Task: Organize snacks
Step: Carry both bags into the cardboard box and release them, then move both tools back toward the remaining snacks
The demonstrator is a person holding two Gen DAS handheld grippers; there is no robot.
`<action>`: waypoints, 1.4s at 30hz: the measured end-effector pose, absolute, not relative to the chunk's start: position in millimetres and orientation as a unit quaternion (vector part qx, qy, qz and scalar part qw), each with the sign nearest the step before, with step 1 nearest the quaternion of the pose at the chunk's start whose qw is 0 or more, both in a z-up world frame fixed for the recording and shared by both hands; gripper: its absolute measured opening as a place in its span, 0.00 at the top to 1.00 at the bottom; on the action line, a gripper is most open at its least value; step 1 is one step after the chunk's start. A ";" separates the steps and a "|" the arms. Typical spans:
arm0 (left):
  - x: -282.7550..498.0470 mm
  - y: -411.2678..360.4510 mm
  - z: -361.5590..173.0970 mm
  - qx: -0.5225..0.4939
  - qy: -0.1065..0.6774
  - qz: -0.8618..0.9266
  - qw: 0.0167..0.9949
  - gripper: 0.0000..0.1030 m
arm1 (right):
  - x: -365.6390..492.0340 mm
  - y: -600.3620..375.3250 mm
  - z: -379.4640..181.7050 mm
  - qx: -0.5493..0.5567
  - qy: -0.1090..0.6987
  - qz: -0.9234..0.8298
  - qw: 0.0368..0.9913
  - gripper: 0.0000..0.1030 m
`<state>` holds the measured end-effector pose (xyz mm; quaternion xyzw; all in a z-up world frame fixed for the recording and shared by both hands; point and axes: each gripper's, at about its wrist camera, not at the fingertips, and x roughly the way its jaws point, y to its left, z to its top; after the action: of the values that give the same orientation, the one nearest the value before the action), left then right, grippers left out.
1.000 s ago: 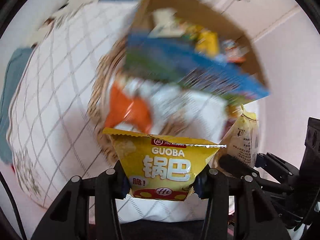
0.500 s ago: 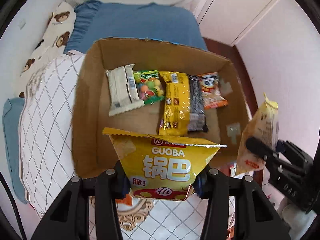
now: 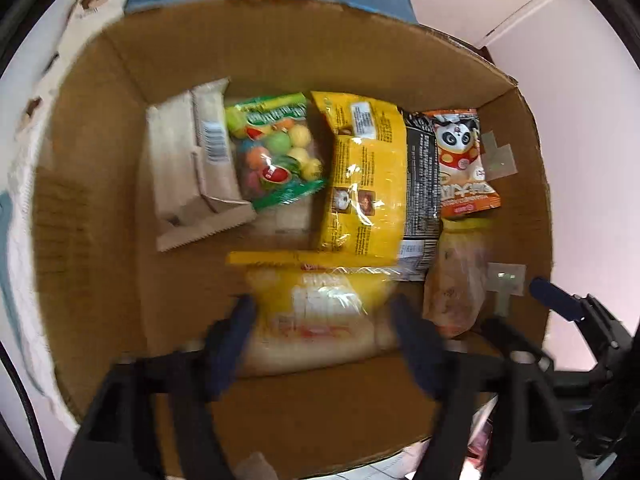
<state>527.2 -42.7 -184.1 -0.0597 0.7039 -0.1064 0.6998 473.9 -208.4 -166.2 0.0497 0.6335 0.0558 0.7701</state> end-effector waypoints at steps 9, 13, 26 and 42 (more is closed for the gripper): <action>514.7 -39.2 -169.9 -0.046 0.681 -0.090 0.725 0.11 | 472.3 -203.9 -167.3 0.032 0.642 0.051 0.764 0.08; 499.5 -35.6 -154.4 -0.038 0.654 -0.077 0.752 0.11 | 463.5 -201.1 -162.8 0.029 0.633 0.044 0.773 0.08; 433.4 -35.3 -83.0 0.001 0.525 -0.053 0.850 0.11 | 409.3 -207.9 -112.2 0.028 0.552 0.028 0.833 0.08; 350.2 -35.3 -27.2 0.006 0.437 -0.053 0.898 0.11 | 327.0 -201.5 -41.7 0.018 0.448 0.031 0.893 0.08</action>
<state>350.2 -35.3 -27.2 0.0055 0.4368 -0.0534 0.8979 327.0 -201.5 -41.7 0.0183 0.4480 0.0306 0.8933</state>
